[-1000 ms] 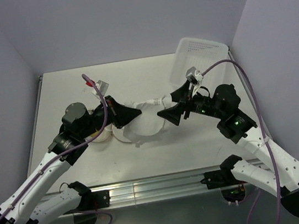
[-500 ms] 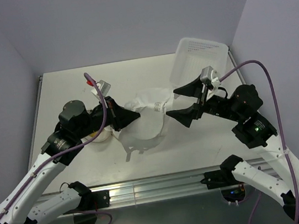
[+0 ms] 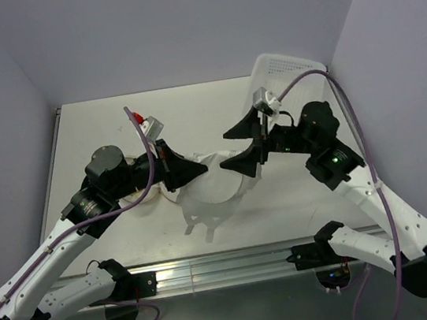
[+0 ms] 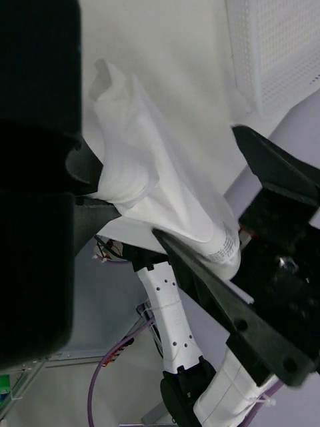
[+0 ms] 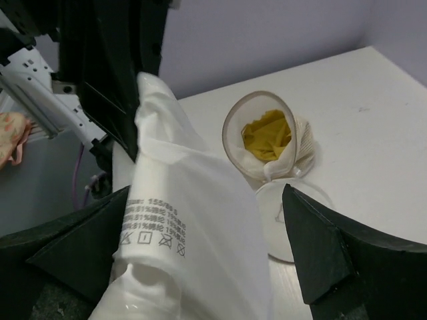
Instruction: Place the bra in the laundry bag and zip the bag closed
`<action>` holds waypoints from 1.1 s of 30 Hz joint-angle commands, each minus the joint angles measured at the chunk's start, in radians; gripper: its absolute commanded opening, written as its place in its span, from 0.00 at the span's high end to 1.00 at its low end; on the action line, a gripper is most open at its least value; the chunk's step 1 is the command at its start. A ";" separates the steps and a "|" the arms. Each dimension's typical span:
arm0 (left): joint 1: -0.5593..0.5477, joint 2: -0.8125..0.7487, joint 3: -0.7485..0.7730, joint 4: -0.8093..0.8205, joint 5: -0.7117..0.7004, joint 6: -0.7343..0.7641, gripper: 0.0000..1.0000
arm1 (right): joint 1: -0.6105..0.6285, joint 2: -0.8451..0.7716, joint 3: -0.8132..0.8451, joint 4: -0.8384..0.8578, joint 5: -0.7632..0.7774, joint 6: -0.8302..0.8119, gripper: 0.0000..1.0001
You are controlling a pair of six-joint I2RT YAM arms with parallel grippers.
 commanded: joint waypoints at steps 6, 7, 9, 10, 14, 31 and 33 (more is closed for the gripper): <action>-0.009 -0.032 -0.002 0.053 -0.069 0.027 1.00 | 0.017 -0.001 -0.157 0.304 -0.208 0.196 0.06; -0.015 -0.034 -0.008 0.052 -0.086 0.031 1.00 | 0.020 -0.011 -0.171 0.330 -0.215 0.222 0.06; -0.023 -0.034 -0.018 0.065 -0.103 0.028 1.00 | 0.039 -0.015 -0.205 0.377 -0.214 0.266 0.07; -0.026 -0.034 -0.025 0.084 -0.106 0.024 1.00 | 0.047 -0.020 -0.215 0.381 -0.200 0.274 0.07; -0.041 -0.032 -0.035 0.107 -0.134 0.017 1.00 | 0.080 -0.015 -0.219 0.383 -0.142 0.276 0.11; 0.012 -0.134 -0.067 -0.261 -0.907 -0.076 0.22 | 0.090 0.054 -0.157 0.322 0.174 0.346 1.00; 0.087 -0.187 -0.119 -0.289 -0.942 -0.104 0.24 | 0.090 0.058 -0.153 0.325 0.220 0.365 1.00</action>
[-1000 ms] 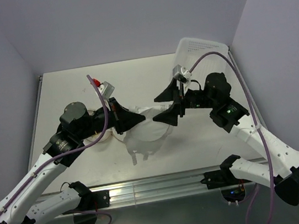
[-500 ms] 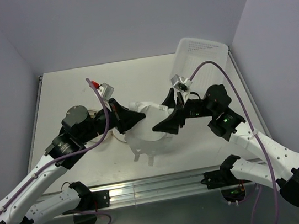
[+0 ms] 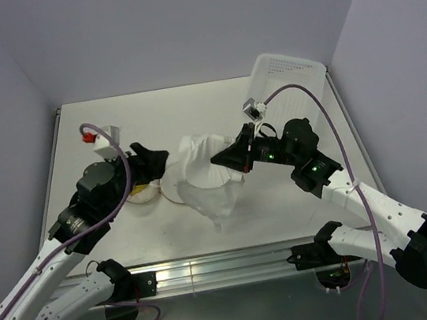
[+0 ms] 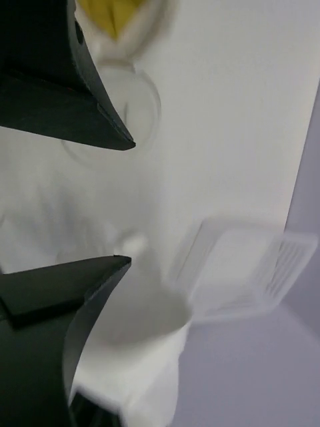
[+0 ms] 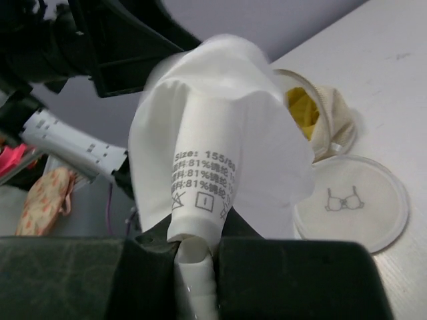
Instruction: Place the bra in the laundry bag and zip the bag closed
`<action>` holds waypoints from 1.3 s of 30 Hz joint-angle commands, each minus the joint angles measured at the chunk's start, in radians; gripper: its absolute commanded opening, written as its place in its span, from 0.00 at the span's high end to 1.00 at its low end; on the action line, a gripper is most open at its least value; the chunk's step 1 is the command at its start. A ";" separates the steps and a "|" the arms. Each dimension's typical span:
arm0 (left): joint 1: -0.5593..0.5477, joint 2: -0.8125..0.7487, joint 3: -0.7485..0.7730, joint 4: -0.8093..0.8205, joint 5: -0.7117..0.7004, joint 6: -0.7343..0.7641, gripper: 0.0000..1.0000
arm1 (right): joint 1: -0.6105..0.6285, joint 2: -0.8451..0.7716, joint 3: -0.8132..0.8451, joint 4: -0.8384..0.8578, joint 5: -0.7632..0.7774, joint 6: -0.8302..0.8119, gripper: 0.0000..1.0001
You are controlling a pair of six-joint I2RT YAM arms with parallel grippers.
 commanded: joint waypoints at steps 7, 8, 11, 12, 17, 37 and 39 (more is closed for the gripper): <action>0.441 -0.104 -0.187 -0.268 -0.201 -0.088 0.42 | 0.027 0.073 -0.024 0.189 0.229 0.156 1.00; 0.458 -0.118 -0.199 -0.268 -0.207 -0.096 0.40 | 0.031 0.078 -0.026 0.195 0.259 0.160 1.00; 0.496 -0.132 -0.242 -0.267 -0.224 -0.128 0.35 | 0.035 0.089 -0.034 0.222 0.301 0.176 1.00; 0.506 -0.112 -0.255 -0.261 -0.221 -0.137 0.34 | 0.037 0.095 -0.028 0.227 0.303 0.179 1.00; 0.517 -0.021 -0.319 -0.178 -0.178 -0.189 0.45 | 0.043 0.102 -0.023 0.247 0.303 0.186 1.00; 0.444 -0.102 -0.483 0.143 0.211 -0.261 1.00 | 0.150 0.222 0.075 0.438 0.529 0.203 1.00; 0.437 -0.145 -0.518 0.167 0.253 -0.297 1.00 | 0.159 0.257 0.092 0.477 0.566 0.202 1.00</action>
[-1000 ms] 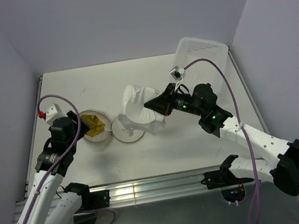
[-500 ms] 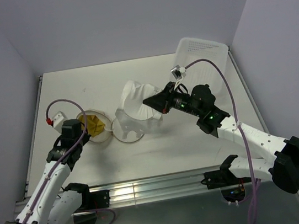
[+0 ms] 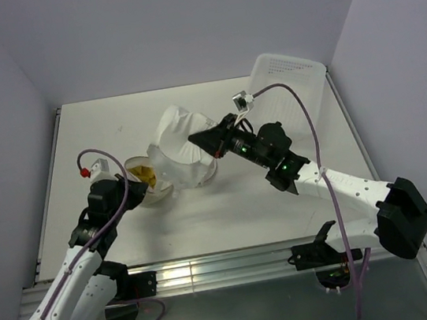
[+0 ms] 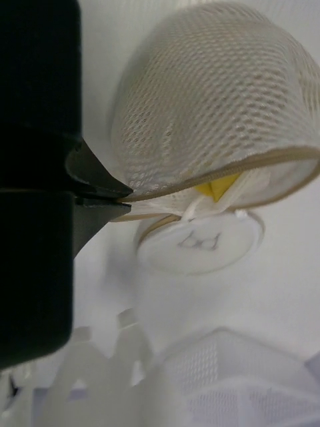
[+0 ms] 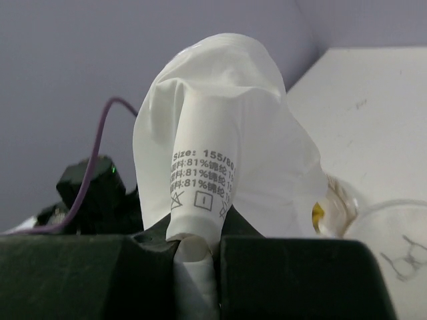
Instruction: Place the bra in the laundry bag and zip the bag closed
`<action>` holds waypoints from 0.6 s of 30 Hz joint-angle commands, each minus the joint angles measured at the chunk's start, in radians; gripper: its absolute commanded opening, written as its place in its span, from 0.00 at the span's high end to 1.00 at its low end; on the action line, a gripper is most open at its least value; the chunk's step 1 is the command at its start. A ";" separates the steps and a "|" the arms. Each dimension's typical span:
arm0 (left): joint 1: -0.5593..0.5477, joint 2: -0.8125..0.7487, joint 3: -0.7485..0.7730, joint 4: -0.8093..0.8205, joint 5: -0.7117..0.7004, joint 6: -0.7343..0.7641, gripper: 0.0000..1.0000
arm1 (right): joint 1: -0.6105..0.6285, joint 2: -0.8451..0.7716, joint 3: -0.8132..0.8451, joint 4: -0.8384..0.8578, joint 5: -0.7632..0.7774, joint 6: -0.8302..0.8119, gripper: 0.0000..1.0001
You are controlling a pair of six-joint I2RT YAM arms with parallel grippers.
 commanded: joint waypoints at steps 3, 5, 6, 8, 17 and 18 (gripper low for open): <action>-0.013 -0.137 -0.086 0.122 0.152 -0.086 1.00 | 0.044 0.098 0.088 0.267 0.154 0.003 1.00; -0.013 -0.176 -0.120 0.120 0.155 -0.092 1.00 | 0.080 0.173 0.088 0.351 0.175 0.001 1.00; -0.013 -0.196 -0.126 0.119 0.155 -0.092 1.00 | 0.090 0.203 0.086 0.381 0.198 -0.003 1.00; -0.013 -0.213 -0.146 0.116 0.167 -0.096 1.00 | 0.116 0.299 0.091 0.469 0.214 -0.019 1.00; -0.012 -0.312 -0.156 0.039 0.097 -0.067 1.00 | 0.199 0.514 0.077 0.569 0.203 -0.062 1.00; -0.012 -0.311 -0.158 0.045 0.100 -0.067 1.00 | 0.214 0.517 0.062 0.573 0.209 -0.055 1.00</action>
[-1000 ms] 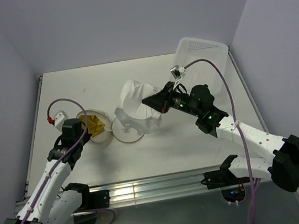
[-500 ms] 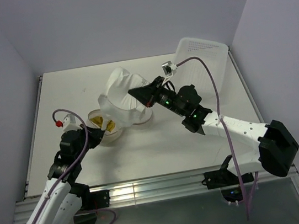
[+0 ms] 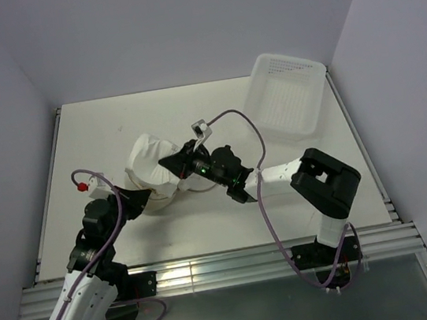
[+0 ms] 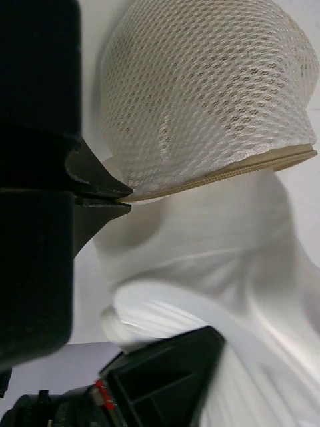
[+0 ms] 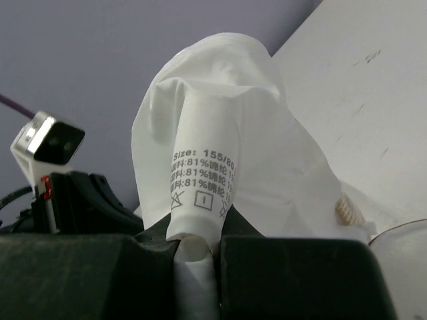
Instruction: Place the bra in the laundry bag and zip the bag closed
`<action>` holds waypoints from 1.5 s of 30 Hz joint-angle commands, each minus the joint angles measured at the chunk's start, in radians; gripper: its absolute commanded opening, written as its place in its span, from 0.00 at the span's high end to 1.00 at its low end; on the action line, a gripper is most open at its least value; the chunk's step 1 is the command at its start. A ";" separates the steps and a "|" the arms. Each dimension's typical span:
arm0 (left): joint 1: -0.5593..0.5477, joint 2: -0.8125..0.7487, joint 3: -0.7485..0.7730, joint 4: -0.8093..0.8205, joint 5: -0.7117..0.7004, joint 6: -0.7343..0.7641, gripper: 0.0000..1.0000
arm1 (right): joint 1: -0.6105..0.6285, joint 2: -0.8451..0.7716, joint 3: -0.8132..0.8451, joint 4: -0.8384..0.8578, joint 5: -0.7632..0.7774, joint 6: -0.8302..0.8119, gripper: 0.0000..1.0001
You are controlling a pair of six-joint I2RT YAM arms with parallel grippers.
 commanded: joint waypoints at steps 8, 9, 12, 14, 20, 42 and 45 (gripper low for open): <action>-0.002 -0.008 0.037 0.014 0.003 0.058 1.00 | 0.066 0.042 -0.081 0.062 0.006 0.020 1.00; 0.000 -0.002 0.044 0.013 0.005 0.064 1.00 | 0.071 0.040 -0.089 0.042 0.017 0.017 1.00; -0.002 0.025 0.054 0.048 0.055 0.084 1.00 | 0.073 0.026 -0.135 0.023 0.047 0.016 1.00; -0.002 0.048 0.054 0.056 0.113 0.096 1.00 | 0.057 0.008 -0.131 -0.020 0.044 -0.004 1.00; -0.003 0.099 0.049 0.079 0.239 0.124 1.00 | 0.036 -0.011 0.031 -0.275 0.029 -0.142 1.00; -0.127 0.355 0.285 0.059 0.318 0.299 1.00 | 0.010 -0.081 0.149 -0.710 -0.433 -0.454 1.00; -0.196 0.371 0.245 0.128 0.317 0.270 1.00 | 0.010 -0.147 0.057 -0.631 -0.446 -0.385 1.00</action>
